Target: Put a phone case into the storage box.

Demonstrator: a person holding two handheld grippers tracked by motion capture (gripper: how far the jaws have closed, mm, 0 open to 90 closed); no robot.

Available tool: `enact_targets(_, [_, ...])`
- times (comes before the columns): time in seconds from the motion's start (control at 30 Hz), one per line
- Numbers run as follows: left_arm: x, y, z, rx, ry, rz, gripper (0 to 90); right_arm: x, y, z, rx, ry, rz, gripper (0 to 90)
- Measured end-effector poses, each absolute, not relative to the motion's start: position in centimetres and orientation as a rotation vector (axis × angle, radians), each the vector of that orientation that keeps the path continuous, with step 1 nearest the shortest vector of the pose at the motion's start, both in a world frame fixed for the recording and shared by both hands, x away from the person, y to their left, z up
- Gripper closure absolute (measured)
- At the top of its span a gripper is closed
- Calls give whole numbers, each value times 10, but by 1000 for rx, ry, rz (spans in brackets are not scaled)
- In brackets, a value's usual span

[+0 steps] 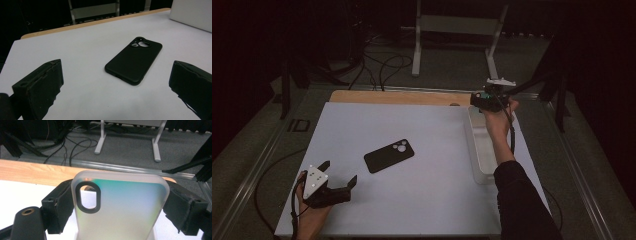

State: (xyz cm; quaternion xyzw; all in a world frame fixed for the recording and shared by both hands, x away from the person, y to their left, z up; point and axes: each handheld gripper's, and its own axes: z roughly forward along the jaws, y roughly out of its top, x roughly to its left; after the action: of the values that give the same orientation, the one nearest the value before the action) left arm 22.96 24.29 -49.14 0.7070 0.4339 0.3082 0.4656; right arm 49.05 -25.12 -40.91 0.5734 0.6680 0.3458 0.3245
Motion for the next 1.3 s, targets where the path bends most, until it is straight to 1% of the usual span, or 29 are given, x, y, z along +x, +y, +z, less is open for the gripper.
enact_targets(0.57, [230,243,-491,1740,1062,757,0,494,-251,-430,1548,1795,847,167])
enact_targets(1.3, [229,242,-491,1742,1066,761,1,501,-250,-437,1572,1786,819,161])
